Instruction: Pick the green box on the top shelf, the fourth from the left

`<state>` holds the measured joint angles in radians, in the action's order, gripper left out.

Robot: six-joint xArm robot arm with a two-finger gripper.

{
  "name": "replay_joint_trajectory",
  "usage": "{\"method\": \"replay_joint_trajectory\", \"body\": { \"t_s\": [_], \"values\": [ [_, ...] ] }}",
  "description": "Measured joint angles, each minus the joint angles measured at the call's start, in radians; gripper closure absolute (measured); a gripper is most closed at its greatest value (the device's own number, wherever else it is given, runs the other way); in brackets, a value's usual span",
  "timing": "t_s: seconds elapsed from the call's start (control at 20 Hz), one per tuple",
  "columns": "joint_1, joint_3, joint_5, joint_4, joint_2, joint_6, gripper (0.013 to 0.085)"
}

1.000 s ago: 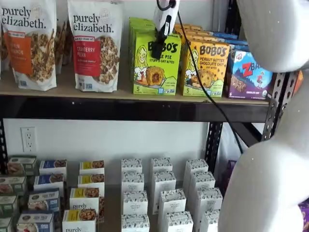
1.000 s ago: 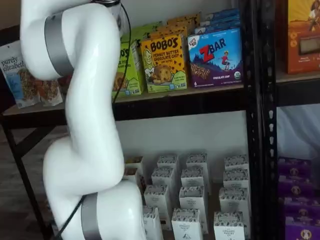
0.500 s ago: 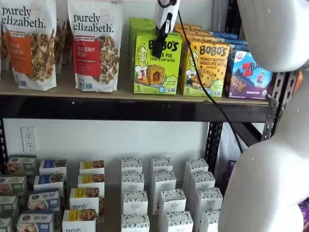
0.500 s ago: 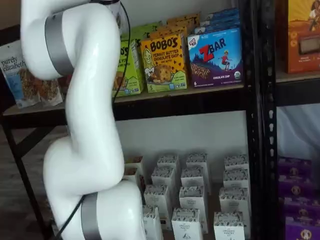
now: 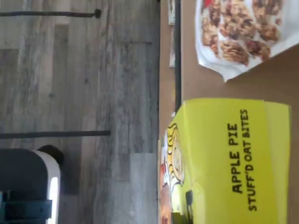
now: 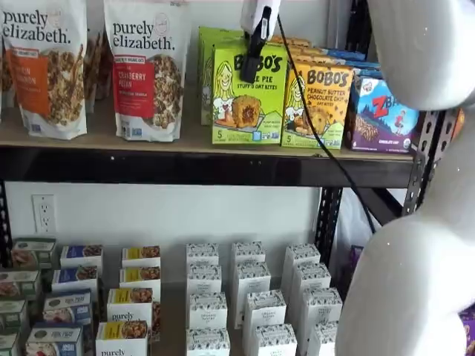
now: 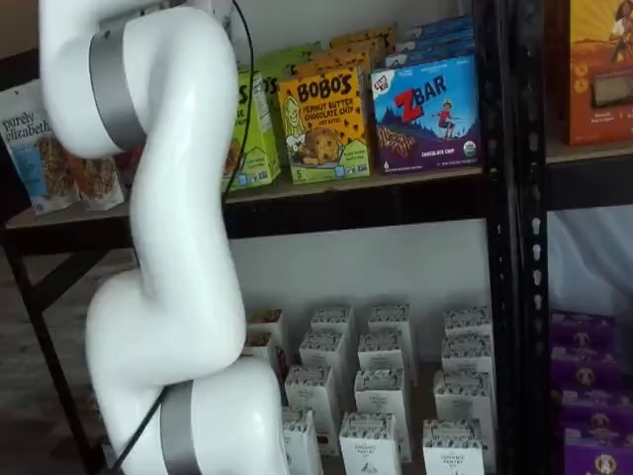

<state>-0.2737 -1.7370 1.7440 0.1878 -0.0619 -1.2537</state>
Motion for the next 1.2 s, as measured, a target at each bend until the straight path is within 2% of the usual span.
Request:
{"method": "replay_joint_trajectory", "body": {
  "t_s": [0.5,0.7,1.2],
  "values": [
    [-0.003,0.070,0.078,-0.009,-0.117,0.009,0.0690],
    [0.006,0.105,0.110,0.006,-0.178,0.009,0.0690],
    [-0.005,0.189,0.139,-0.011,-0.298,0.020,0.0690]
  ]
}}
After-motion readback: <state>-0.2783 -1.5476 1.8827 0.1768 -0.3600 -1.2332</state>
